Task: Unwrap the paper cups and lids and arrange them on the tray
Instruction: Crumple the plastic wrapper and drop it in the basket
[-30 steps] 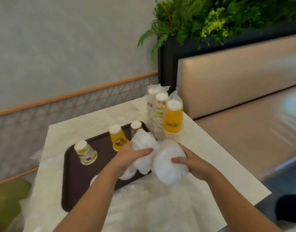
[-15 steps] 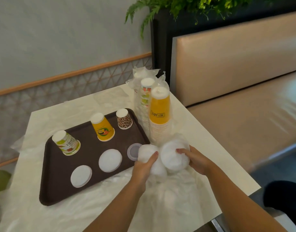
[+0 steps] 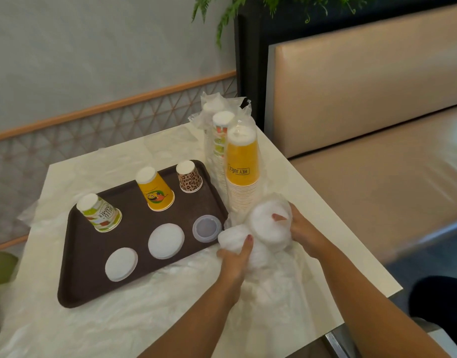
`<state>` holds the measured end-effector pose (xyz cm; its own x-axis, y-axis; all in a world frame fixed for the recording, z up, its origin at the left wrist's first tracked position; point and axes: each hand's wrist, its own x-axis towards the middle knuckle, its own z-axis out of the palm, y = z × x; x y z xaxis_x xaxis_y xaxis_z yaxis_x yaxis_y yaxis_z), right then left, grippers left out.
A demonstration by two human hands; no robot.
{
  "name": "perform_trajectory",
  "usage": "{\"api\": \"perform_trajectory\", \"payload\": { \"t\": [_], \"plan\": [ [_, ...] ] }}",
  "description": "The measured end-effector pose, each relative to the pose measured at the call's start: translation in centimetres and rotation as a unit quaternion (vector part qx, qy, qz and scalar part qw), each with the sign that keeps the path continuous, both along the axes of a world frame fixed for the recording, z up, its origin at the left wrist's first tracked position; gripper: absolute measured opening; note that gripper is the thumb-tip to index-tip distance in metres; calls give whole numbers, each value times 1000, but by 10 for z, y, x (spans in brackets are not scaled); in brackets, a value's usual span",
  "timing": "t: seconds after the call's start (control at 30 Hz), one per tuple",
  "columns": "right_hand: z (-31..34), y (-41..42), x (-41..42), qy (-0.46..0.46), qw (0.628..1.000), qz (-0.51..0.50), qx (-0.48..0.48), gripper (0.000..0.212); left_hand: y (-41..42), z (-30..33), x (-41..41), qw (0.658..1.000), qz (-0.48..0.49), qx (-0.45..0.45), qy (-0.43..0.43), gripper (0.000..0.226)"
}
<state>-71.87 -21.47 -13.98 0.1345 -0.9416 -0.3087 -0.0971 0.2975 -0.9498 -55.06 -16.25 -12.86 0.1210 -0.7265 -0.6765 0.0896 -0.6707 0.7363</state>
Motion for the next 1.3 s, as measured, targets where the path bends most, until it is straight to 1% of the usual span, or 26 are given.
{"api": "perform_trajectory", "payload": {
  "t": [0.03,0.07,0.17,0.27,0.37,0.5,0.57,0.67,0.87,1.0,1.07,1.17,1.3],
  "plan": [
    [1,-1,-1,24,1000,-17,-10,68,1,1,-1,1000,2,6,-8,110],
    [3,-1,-1,52,998,-35,-19,65,0,-1,-1,1000,4,10,-16,105],
    [9,1,1,128,987,-59,-82,58,-1,-3,-3,999,16,15,-34,112],
    [19,4,6,168,972,-54,-158,54,-2,-2,-5,994,36,-23,-98,97],
    [28,4,7,204,953,-69,-212,53,0,2,-5,986,45,-70,-142,93],
    [38,5,10,258,919,-108,-277,43,0,7,0,974,45,-80,-206,85],
    [43,5,16,274,910,-101,-293,40,-2,10,4,970,36,-83,-225,83],
    [48,6,24,298,905,-79,-293,39,-2,15,9,969,16,-78,-232,87],
    [54,11,32,311,899,-98,-291,39,6,14,19,967,-27,-76,-242,95],
    [59,11,37,324,890,-102,-304,39,9,13,20,964,-40,-70,-254,95],
    [61,12,40,333,878,-110,-327,37,8,13,20,952,-43,-88,-288,90],
    [64,12,48,337,851,-102,-389,33,5,16,24,916,-60,-158,-364,79],
    [79,12,75,283,840,-48,-460,25,-6,33,43,863,-89,-261,-424,69]
  ]
}}
